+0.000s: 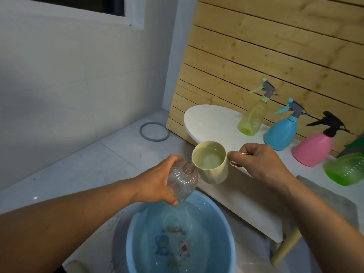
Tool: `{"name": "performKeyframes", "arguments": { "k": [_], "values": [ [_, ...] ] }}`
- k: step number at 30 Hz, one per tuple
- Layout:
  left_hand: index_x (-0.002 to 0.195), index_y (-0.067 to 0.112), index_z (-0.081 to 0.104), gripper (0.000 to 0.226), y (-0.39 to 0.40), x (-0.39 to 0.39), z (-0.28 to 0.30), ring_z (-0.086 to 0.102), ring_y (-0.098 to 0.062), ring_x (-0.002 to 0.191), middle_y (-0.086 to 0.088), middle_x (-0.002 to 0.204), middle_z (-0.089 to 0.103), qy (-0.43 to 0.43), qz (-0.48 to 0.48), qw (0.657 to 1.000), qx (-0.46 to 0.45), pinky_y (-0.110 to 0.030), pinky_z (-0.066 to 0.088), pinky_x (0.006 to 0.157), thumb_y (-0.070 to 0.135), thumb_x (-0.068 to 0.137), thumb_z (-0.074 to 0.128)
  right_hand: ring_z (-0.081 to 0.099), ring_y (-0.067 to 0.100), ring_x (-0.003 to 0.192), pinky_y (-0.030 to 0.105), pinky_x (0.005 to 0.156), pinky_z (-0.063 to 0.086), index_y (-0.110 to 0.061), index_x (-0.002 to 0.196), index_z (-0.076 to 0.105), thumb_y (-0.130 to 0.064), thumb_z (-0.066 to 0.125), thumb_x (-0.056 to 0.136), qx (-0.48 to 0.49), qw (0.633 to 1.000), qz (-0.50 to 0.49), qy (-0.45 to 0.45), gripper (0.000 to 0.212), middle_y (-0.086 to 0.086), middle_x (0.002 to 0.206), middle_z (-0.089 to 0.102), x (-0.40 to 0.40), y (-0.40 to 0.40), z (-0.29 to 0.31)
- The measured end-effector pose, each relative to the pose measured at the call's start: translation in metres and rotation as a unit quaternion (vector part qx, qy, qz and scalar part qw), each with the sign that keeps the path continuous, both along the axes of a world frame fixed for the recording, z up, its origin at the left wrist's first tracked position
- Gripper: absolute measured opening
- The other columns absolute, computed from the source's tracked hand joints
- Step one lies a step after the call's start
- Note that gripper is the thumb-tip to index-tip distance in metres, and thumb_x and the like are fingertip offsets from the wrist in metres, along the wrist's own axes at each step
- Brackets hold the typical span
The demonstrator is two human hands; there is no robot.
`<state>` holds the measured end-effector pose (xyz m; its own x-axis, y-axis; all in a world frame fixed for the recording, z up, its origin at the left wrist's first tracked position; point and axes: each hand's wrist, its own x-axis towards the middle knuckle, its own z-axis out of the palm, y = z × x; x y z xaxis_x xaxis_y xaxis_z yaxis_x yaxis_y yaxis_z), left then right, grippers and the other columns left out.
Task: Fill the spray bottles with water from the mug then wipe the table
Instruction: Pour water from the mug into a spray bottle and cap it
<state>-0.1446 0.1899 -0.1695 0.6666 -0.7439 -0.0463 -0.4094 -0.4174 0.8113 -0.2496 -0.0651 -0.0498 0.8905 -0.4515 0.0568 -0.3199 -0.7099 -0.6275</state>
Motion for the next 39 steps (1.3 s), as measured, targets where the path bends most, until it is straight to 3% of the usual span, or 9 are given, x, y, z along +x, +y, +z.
{"name": "performKeyframes", "arguments": {
  "k": [3,9,16,22,29,39],
  "values": [
    [0.144,0.046,0.025,0.115,0.0008,-0.0007,-0.0008,0.054,-0.008,0.126,0.017,0.141,0.047,-0.001,0.001,1.0,0.002,-0.034,0.056,0.102,0.028,0.06,0.1,0.057,0.025,0.079,0.049,0.089,0.049,-0.029,0.068,0.067,-0.06,0.07,0.07,-0.008,1.0,0.0,0.003,0.032,-0.008,0.056,0.06,0.0009,0.0032,0.0003],
    [0.143,0.047,0.026,0.113,0.0037,-0.0008,-0.0016,0.054,-0.006,0.125,0.017,0.139,0.048,0.007,0.001,1.0,0.001,-0.034,0.057,0.101,0.028,0.06,0.1,0.056,0.018,0.065,0.055,0.098,0.046,-0.032,0.068,0.065,-0.056,0.071,0.075,-0.028,1.0,0.003,-0.002,0.025,-0.01,0.051,0.055,0.0039,0.0045,-0.0015],
    [0.143,0.046,0.026,0.112,0.0065,-0.0014,-0.0009,0.053,-0.007,0.126,0.016,0.139,0.046,0.003,0.004,1.0,0.002,-0.033,0.056,0.102,0.026,0.061,0.1,0.056,0.018,0.063,0.055,0.095,0.046,-0.032,0.071,0.065,-0.058,0.07,0.075,-0.039,0.999,0.012,-0.01,0.026,-0.009,0.051,0.055,0.0072,0.0041,-0.0052],
    [0.142,0.047,0.026,0.111,0.0074,-0.003,0.0001,0.052,-0.009,0.126,0.017,0.138,0.047,0.005,0.005,1.0,0.003,-0.033,0.056,0.102,0.026,0.061,0.1,0.052,0.017,0.059,0.04,0.085,0.033,-0.03,0.072,0.063,-0.058,0.069,0.072,-0.034,0.999,0.011,-0.021,0.029,-0.009,0.049,0.052,0.0073,0.0032,-0.007],
    [0.145,0.044,0.026,0.114,0.0073,-0.0054,0.0018,0.054,-0.007,0.125,0.017,0.136,0.05,0.008,0.006,1.0,0.007,-0.031,0.055,0.103,0.026,0.061,0.1,0.052,0.017,0.059,0.04,0.083,0.034,-0.037,0.067,0.063,-0.052,0.073,0.08,-0.05,0.998,0.011,-0.026,0.022,-0.011,0.047,0.052,0.0045,0.007,-0.0033],
    [0.142,0.043,0.031,0.108,0.0075,-0.0067,0.0019,0.056,-0.004,0.122,0.019,0.132,0.053,0.005,0.008,1.0,0.013,-0.035,0.056,0.1,0.026,0.06,0.099,0.053,0.019,0.061,0.042,0.084,0.038,-0.021,0.064,0.061,-0.05,0.073,0.077,-0.065,0.998,-0.007,-0.02,0.034,-0.008,0.05,0.052,0.0015,0.011,-0.0013]
  ]
}}
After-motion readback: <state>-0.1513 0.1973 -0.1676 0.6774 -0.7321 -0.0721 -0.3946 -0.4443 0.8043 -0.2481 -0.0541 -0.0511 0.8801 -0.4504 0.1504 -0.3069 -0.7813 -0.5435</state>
